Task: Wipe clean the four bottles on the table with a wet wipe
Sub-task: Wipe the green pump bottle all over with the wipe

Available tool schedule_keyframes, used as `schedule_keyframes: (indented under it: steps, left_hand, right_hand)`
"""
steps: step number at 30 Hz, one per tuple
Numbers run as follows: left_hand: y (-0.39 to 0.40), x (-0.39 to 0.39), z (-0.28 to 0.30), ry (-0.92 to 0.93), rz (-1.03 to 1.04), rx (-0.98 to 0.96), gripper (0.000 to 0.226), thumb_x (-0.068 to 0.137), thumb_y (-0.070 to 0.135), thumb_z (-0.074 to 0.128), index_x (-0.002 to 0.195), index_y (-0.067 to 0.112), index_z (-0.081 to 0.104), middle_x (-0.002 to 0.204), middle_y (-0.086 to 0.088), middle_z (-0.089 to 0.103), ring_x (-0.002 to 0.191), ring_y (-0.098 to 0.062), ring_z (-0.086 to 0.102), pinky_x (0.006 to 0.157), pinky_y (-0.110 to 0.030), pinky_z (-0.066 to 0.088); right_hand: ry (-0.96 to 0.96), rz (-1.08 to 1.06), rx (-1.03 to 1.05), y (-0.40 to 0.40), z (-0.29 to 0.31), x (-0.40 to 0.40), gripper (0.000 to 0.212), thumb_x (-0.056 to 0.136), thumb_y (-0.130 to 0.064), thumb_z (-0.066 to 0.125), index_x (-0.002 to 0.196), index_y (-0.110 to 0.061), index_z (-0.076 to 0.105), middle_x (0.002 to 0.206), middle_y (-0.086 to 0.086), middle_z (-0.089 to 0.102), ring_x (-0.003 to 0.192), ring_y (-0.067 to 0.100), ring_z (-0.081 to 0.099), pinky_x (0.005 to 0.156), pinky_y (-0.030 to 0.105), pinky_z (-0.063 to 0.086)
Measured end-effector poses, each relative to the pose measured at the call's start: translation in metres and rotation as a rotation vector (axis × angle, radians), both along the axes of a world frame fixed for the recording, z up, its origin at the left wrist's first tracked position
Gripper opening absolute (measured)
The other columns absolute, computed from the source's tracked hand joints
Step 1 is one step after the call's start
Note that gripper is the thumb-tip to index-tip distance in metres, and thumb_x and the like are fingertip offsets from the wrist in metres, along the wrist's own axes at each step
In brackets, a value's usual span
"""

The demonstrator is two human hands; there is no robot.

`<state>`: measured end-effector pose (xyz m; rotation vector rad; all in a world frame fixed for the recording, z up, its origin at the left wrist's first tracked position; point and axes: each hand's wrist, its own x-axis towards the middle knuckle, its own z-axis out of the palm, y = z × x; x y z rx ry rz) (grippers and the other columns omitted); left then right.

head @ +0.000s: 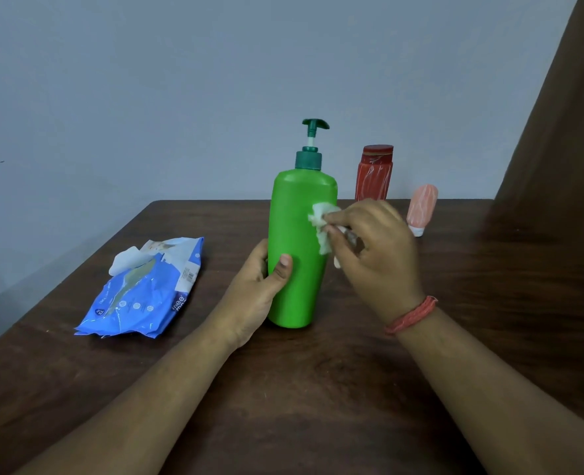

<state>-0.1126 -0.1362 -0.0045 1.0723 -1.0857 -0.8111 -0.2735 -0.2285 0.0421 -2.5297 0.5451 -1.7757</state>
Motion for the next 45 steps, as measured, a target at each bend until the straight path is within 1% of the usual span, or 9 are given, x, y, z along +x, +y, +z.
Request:
schedule_keyframes:
  steps: [7, 12, 18, 20, 27, 33, 37, 42, 45]
  left_hand:
    - [0.004, -0.006, 0.007, -0.237, 0.015, 0.000, 0.034, 0.079, 0.071, 0.066, 0.111, 0.059, 0.060, 0.114, 0.014, 0.073, 0.106, -0.005, 0.070, 0.081, -0.019, 0.055]
    - [0.004, -0.007, 0.009, -0.299, 0.046, 0.017, 0.021, 0.086, 0.062, 0.063, 0.106, 0.063, 0.056, 0.113, 0.020, 0.072, 0.104, -0.002, 0.070, 0.079, -0.019, 0.055]
    - [0.002, -0.013, 0.011, -0.367, 0.063, 0.002, 0.037, 0.087, 0.050, 0.064, 0.116, 0.028, 0.055, 0.103, 0.003, 0.071, 0.095, -0.011, 0.071, 0.080, -0.038, 0.059]
    - [0.002, -0.014, 0.010, -0.402, 0.070, 0.003, 0.042, 0.086, 0.054, 0.064, 0.115, 0.027, 0.054, 0.102, 0.001, 0.070, 0.094, -0.015, 0.071, 0.081, -0.044, 0.058]
    - [0.002, -0.010, 0.008, -0.365, 0.060, 0.010, 0.035, 0.079, 0.070, 0.063, 0.109, 0.054, 0.055, 0.110, 0.014, 0.073, 0.100, -0.008, 0.071, 0.080, -0.032, 0.061]
    - [0.007, -0.008, 0.011, -0.301, 0.024, -0.011, 0.031, 0.081, 0.062, 0.065, 0.109, 0.070, 0.054, 0.118, 0.022, 0.070, 0.109, -0.002, 0.068, 0.081, -0.018, 0.055]
    - [0.009, -0.010, 0.014, -0.335, 0.023, 0.012, 0.025, 0.088, 0.054, 0.063, 0.104, 0.070, 0.053, 0.114, 0.025, 0.070, 0.104, 0.002, 0.068, 0.078, -0.014, 0.054]
    - [0.010, -0.012, 0.018, -0.356, 0.021, 0.013, 0.025, 0.084, 0.059, 0.060, 0.101, 0.075, 0.051, 0.112, 0.031, 0.068, 0.103, 0.006, 0.066, 0.077, -0.011, 0.052]
    - [0.010, -0.012, 0.017, -0.387, 0.025, 0.015, 0.027, 0.089, 0.053, 0.060, 0.106, 0.071, 0.050, 0.114, 0.029, 0.068, 0.105, 0.005, 0.066, 0.079, -0.012, 0.052]
  right_hand:
    - [-0.137, -0.022, -0.043, 0.011, 0.014, 0.000, 0.009, 0.092, -0.017, 0.068, 0.097, -0.012, 0.074, 0.089, 0.001, 0.067, 0.085, 0.020, 0.060, 0.076, 0.039, 0.047]
    - [-0.279, -0.001, 0.145, 0.003, 0.019, -0.009, 0.006, 0.089, -0.010, 0.071, 0.094, -0.010, 0.075, 0.088, 0.001, 0.067, 0.083, 0.018, 0.062, 0.073, 0.042, 0.051]
    - [-0.140, -0.086, -0.092, 0.009, 0.032, -0.008, 0.011, 0.092, -0.015, 0.068, 0.098, -0.013, 0.076, 0.089, 0.002, 0.064, 0.087, 0.019, 0.055, 0.079, 0.023, 0.036]
    - [-0.157, -0.136, -0.121, 0.007, 0.035, -0.011, 0.013, 0.094, -0.017, 0.066, 0.101, -0.014, 0.076, 0.089, 0.002, 0.062, 0.086, 0.020, 0.054, 0.076, 0.028, 0.038]
    - [-0.206, -0.096, 0.017, -0.004, 0.025, -0.018, 0.012, 0.093, -0.011, 0.066, 0.101, -0.010, 0.074, 0.092, 0.003, 0.064, 0.087, 0.021, 0.058, 0.076, 0.034, 0.047]
    - [-0.178, 0.006, 0.120, 0.000, 0.028, -0.015, 0.011, 0.093, -0.007, 0.067, 0.101, -0.009, 0.074, 0.093, 0.002, 0.063, 0.082, 0.007, 0.055, 0.078, 0.003, 0.033]
    - [-0.264, 0.108, 0.274, -0.003, 0.034, -0.014, 0.012, 0.094, -0.011, 0.065, 0.099, -0.019, 0.072, 0.092, -0.003, 0.060, 0.082, 0.009, 0.057, 0.071, 0.013, 0.041]
    - [-0.271, 0.242, 0.487, -0.007, 0.036, -0.017, 0.017, 0.097, -0.011, 0.062, 0.094, -0.027, 0.069, 0.095, 0.004, 0.069, 0.092, 0.022, 0.065, 0.083, 0.035, 0.053]
    - [-0.289, 0.206, 0.410, -0.005, 0.041, -0.021, 0.010, 0.093, -0.013, 0.067, 0.092, -0.021, 0.071, 0.092, 0.004, 0.067, 0.087, 0.017, 0.063, 0.077, 0.035, 0.053]
